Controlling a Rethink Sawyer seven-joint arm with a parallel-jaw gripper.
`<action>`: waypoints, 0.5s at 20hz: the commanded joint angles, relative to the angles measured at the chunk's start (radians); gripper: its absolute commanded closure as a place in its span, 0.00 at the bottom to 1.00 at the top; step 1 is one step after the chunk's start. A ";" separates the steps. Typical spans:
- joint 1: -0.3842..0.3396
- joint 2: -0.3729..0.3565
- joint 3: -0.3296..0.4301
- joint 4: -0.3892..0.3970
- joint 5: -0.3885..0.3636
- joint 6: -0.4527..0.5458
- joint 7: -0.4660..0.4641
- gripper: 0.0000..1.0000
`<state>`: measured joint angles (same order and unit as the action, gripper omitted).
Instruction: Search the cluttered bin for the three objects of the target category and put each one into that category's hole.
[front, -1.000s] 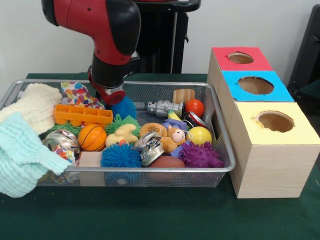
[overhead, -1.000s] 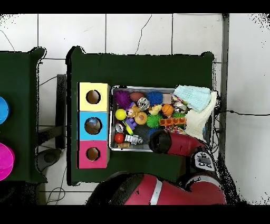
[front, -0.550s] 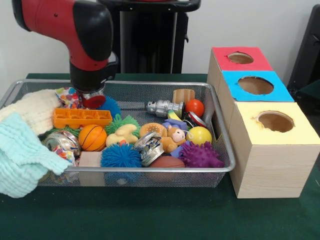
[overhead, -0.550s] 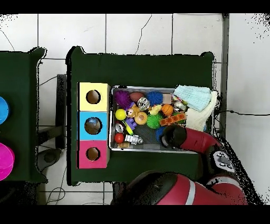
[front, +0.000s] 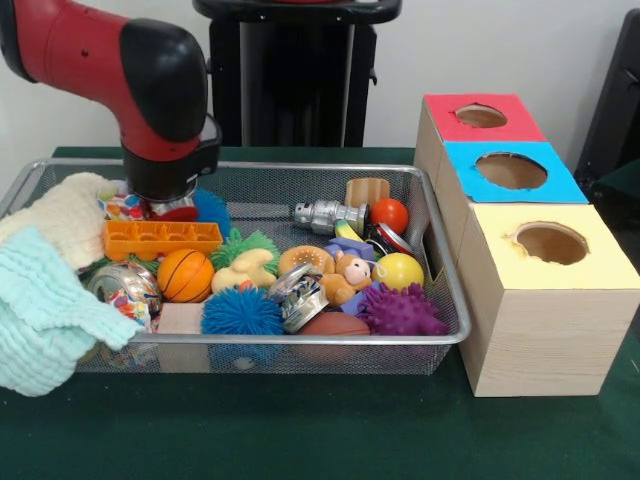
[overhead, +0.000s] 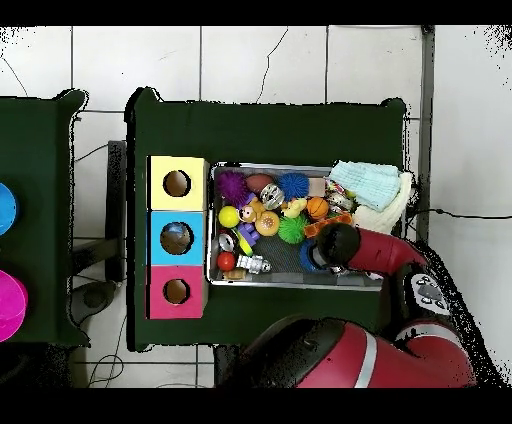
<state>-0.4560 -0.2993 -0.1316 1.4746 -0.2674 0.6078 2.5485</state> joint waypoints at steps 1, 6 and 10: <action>0.062 0.244 0.045 -0.092 -0.117 -0.246 0.007 1.00; 0.249 0.162 -0.138 -0.060 -0.221 -0.357 0.140 1.00; 0.396 0.089 -0.302 -0.032 -0.270 -0.397 0.204 1.00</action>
<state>-0.2118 -0.2567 -0.3024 1.4581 -0.4373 0.4249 2.5487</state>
